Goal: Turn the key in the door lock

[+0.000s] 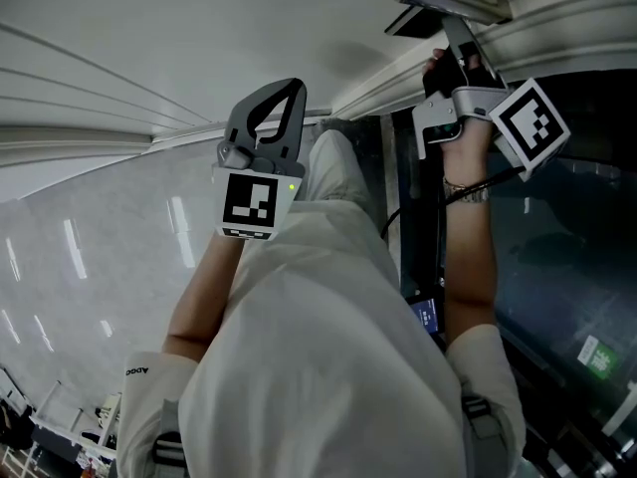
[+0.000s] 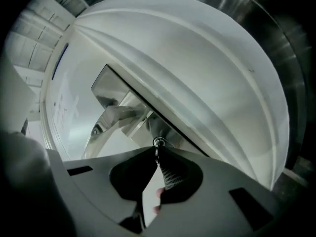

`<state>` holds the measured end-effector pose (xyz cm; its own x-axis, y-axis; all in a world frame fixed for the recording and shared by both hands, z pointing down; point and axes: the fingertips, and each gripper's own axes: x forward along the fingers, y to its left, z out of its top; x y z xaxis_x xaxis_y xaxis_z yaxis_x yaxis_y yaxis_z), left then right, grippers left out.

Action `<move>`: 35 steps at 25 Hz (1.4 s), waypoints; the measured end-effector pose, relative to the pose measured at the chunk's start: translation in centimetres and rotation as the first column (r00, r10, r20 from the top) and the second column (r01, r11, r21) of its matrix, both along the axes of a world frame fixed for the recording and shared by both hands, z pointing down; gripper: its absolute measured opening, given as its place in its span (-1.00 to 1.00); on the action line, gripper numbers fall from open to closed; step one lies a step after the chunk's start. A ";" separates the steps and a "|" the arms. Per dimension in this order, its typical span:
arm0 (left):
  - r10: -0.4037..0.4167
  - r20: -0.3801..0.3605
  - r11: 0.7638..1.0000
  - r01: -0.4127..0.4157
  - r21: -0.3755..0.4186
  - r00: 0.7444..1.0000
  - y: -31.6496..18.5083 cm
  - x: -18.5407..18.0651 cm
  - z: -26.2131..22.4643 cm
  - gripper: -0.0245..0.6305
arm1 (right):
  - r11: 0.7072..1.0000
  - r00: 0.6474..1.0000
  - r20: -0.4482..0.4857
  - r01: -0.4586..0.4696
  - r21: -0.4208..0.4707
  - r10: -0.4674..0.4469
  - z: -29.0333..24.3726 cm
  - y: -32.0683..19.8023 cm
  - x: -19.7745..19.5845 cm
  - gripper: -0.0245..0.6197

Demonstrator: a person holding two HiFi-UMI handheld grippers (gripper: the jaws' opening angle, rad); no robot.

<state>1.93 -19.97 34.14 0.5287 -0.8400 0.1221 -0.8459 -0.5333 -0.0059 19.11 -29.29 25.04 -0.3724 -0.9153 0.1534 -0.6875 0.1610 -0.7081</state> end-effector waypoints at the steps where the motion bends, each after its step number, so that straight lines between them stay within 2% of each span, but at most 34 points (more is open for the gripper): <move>1: 0.000 0.000 1.000 0.000 -0.001 1.000 0.0 0.0 0.0 -0.90 | 1.000 0.999 0.045 0.004 -0.005 -0.004 0.0 0.0 -0.1 -0.88; 6: -0.003 0.002 1.000 0.003 -0.006 1.000 -0.1 0.0 0.3 -0.90 | 0.999 0.971 0.238 0.032 -0.017 -0.027 0.2 -0.2 -0.2 -0.88; 12: 0.000 0.017 1.000 0.000 -0.006 1.000 -0.1 0.1 0.4 -0.90 | 1.000 0.932 0.362 0.020 -0.014 -0.014 0.4 -0.2 -0.3 -0.85; 17: 0.013 0.054 1.000 -0.012 -0.013 0.998 0.2 0.2 0.5 -0.90 | 1.000 0.907 0.420 0.017 0.010 -0.019 0.5 -0.3 -0.1 -0.82; 20: 0.022 0.076 1.000 -0.020 -0.022 0.997 0.4 0.4 0.7 -0.90 | 0.999 0.932 0.361 0.024 0.038 -0.037 0.4 -0.4 0.1 -0.80; 23: 0.031 0.054 0.999 -0.030 -0.018 0.998 0.6 0.7 0.7 -0.90 | 0.996 0.966 0.253 0.034 0.088 -0.056 0.3 -0.7 0.4 -0.64; 25: 0.035 0.016 0.999 -0.034 -0.027 0.999 0.9 0.5 0.5 -0.90 | 0.992 0.971 0.231 0.040 0.119 -0.066 -0.1 -0.8 0.3 -0.55; 30: 0.011 0.020 0.999 -0.010 -0.049 1.000 0.4 -0.2 -1.7 -0.90 | 0.977 0.978 0.168 0.092 0.193 -0.125 -2.6 -0.6 -0.8 -0.54; 32: -0.008 0.015 0.998 0.009 -0.060 1.000 0.1 -0.4 -1.5 -0.90 | 0.975 0.978 0.135 0.131 0.182 -0.157 -0.8 0.0 -1.6 -0.54; 35: -0.047 0.027 0.995 0.049 -0.083 0.999 0.8 -2.0 1.2 -0.90 | 0.973 0.981 0.039 0.186 0.133 -0.192 5.3 2.4 -4.4 -0.54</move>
